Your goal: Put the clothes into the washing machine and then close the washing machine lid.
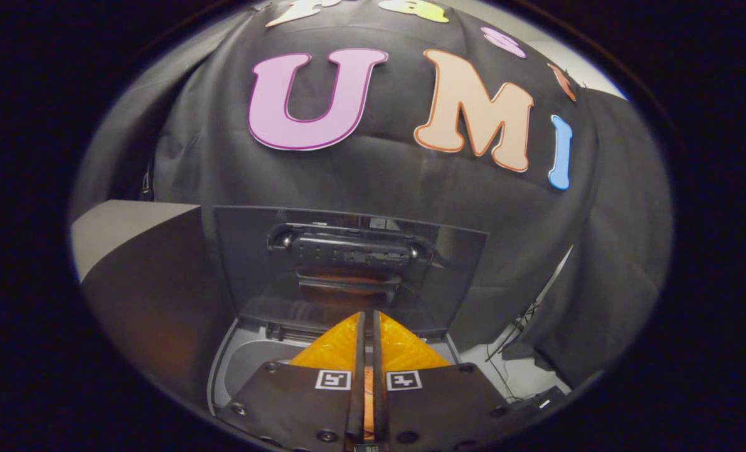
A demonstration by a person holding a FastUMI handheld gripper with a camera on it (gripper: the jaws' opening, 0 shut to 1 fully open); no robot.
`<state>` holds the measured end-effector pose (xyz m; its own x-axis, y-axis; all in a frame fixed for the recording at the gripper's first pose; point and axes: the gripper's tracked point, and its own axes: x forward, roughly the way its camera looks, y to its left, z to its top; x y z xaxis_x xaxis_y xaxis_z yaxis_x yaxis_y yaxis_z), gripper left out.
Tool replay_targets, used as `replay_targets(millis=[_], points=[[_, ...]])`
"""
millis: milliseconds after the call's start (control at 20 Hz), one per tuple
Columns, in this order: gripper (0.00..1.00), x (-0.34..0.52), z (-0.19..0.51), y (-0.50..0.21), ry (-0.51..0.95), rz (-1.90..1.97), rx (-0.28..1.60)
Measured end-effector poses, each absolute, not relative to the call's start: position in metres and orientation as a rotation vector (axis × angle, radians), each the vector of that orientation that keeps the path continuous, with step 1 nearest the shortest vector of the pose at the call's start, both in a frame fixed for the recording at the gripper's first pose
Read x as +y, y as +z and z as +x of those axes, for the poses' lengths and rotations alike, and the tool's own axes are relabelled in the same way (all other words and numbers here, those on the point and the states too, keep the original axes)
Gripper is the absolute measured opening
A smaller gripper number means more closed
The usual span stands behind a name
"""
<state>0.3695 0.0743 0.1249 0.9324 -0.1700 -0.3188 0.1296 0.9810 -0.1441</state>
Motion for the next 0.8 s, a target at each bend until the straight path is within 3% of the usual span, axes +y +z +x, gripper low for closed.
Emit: replay_targets(millis=[400,500,650,750,800], points=[[0.08,0.093,0.404,0.16,-0.125,-0.088,0.265],[0.12,0.102,0.418,0.175,-0.106,-0.099,0.232],[0.28,0.115,0.442,0.197,-0.078,-0.118,0.19],[0.29,0.123,0.457,0.209,-0.065,-0.122,0.167],[0.35,0.125,0.463,0.215,-0.06,-0.126,0.156]])
